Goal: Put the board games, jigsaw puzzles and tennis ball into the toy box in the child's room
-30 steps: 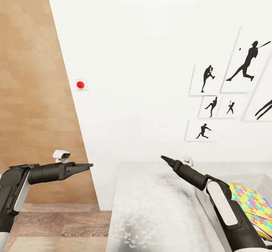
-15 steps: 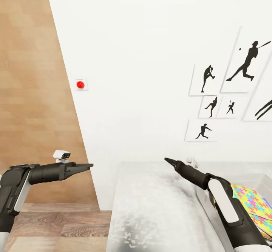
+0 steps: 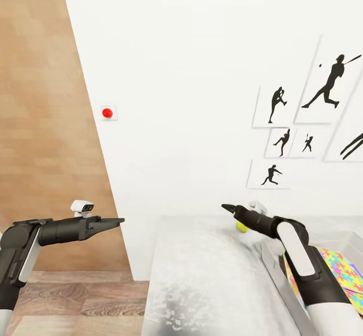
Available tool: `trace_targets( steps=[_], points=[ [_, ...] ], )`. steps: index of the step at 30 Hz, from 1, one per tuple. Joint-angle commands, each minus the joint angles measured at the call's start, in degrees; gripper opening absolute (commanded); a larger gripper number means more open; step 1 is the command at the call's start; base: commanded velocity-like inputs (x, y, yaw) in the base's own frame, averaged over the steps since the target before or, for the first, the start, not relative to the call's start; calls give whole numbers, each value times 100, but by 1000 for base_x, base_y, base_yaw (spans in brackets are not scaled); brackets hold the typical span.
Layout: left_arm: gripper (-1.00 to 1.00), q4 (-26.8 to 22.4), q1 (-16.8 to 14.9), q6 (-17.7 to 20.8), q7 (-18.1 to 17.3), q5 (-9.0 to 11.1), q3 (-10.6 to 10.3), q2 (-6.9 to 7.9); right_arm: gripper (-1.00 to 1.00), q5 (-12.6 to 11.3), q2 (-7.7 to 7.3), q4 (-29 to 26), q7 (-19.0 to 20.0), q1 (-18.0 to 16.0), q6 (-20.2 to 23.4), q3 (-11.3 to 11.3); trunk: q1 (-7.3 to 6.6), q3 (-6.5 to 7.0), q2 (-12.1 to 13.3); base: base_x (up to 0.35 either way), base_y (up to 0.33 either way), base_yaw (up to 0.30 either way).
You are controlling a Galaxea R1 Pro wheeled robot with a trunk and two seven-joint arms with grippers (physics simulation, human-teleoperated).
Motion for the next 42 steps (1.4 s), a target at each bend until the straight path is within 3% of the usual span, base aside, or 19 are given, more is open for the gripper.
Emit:
trace_targets(
  steps=[1, 12, 25, 30, 36, 42],
  points=[
    [100, -1, -5, 61, -22, -3, 0, 2, 100, -43, -1, 21, -112, -48, 112, -6, 4, -14, -14, 0, 0, 0],
    [100, -1, -5, 60, -23, -3, 1, 14, 100, -31, -112, 471, -771, -530, 345, -23, 4, -14, -14, 0, 0, 0],
    [100, -1, -5, 60, -26, -3, 1, 19, 100, -3, -251, 1450, -2150, -1252, 581, 24, 4, -14, -14, 0, 0, 0],
    [100, -1, -5, 60, -23, -3, 1, 19, 100, 317, -241, 1793, -2549, -1492, 591, 48, 4, -14, -14, 0, 0, 0],
    [100, 6, -5, 60, -22, -3, 4, 19, 100, 1136, -158, 2081, -2706, -1743, 568, 38, 4, -14, -14, 0, 0, 0],
    [100, 8, -5, 57, -22, -3, 8, 19, 100, 1344, -94, 2530, -2708, -2092, 549, 44, 4, -14, -14, 0, 0, 0]
  ],
)
